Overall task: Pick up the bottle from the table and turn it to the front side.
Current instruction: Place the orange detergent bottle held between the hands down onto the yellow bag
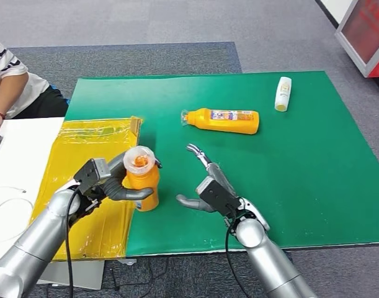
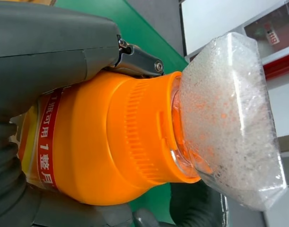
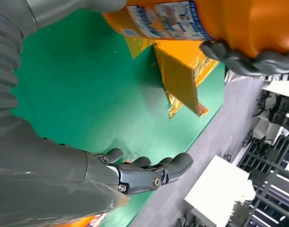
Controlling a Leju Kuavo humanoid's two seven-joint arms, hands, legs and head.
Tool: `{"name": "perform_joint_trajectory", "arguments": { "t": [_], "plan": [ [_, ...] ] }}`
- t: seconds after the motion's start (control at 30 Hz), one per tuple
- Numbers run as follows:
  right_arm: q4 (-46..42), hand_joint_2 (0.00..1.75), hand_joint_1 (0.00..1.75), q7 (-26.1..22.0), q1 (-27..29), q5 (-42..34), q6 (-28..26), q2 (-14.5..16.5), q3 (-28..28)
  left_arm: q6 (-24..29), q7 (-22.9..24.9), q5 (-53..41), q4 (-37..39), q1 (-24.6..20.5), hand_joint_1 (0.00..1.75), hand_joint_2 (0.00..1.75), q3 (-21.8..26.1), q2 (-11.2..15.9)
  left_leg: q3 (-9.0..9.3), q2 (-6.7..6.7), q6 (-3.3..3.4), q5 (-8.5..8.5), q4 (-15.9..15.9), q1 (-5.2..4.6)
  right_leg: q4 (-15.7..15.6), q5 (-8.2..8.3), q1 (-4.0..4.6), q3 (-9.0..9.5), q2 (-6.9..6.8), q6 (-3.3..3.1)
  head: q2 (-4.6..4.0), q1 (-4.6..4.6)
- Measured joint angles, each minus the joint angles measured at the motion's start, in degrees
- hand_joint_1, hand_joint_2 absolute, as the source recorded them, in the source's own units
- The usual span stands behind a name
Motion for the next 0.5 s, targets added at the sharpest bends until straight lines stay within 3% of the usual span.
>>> {"name": "perform_joint_trajectory", "arguments": {
  "t": [0.27, 0.4, 0.5],
  "plan": [
    [0.3, 1.75, 0.0, 0.6, 0.0, 0.4, -1.6, 0.0, -1.6, 2.0, 12.1, -6.9, 1.1, -9.8, 1.75, 1.75, -7.6, 2.4, 0.0, 0.0, -0.04, 0.04, 0.0, 0.01, 0.0, 0.04, 0.01, -0.03, 0.0, -0.02, 0.0, 0.0],
    [0.3, 1.75, 0.0, 1.2, 0.1, 0.9, -2.3, 0.1, -2.7, 2.7, 20.1, -16.4, 6.0, -15.9, 1.75, 1.75, -12.8, 2.2, 0.0, 0.0, -0.04, 0.05, 0.0, 0.0, 0.0, 0.08, 0.0, -0.03, 0.01, -0.01, 0.0, 0.02],
    [0.3, 1.75, 0.0, 1.7, -0.1, 1.4, -2.2, 0.4, -3.3, 0.4, 23.1, -22.0, 11.7, -20.2, 1.75, 1.75, -17.4, 1.1, -0.01, 0.01, -0.04, 0.05, 0.0, 0.0, 0.0, 0.09, -0.01, -0.03, 0.01, 0.0, 0.0, 0.02]
  ]
}}
